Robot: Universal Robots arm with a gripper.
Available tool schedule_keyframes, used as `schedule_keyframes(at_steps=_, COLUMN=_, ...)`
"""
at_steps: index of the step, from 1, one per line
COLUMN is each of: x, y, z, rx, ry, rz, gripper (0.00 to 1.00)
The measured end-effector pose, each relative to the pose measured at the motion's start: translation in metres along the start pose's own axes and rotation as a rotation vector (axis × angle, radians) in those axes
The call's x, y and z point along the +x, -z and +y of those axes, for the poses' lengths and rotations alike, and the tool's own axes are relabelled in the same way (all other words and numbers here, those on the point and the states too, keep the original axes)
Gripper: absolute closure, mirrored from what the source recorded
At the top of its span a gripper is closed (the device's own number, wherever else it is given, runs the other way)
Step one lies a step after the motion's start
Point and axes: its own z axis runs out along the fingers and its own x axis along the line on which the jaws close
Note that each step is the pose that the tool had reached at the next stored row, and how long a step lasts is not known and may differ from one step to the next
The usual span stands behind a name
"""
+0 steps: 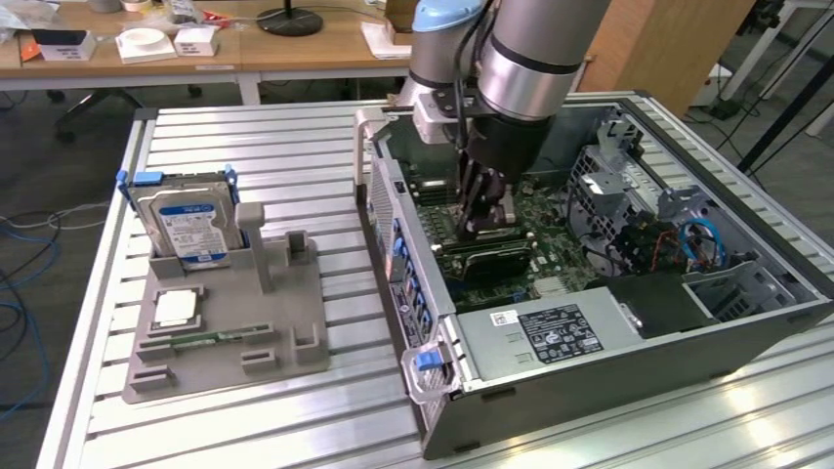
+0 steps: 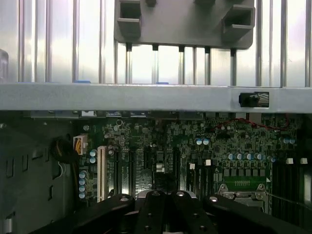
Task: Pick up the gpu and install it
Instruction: 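Press down on the gpu until it lock into place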
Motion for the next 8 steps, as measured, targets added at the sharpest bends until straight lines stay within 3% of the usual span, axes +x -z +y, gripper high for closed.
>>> schedule_keyframes(at_steps=8, x=0.0000, y=0.0001, z=-0.0024, rx=-0.0002, ry=0.000, rz=0.0000, gripper=0.89)
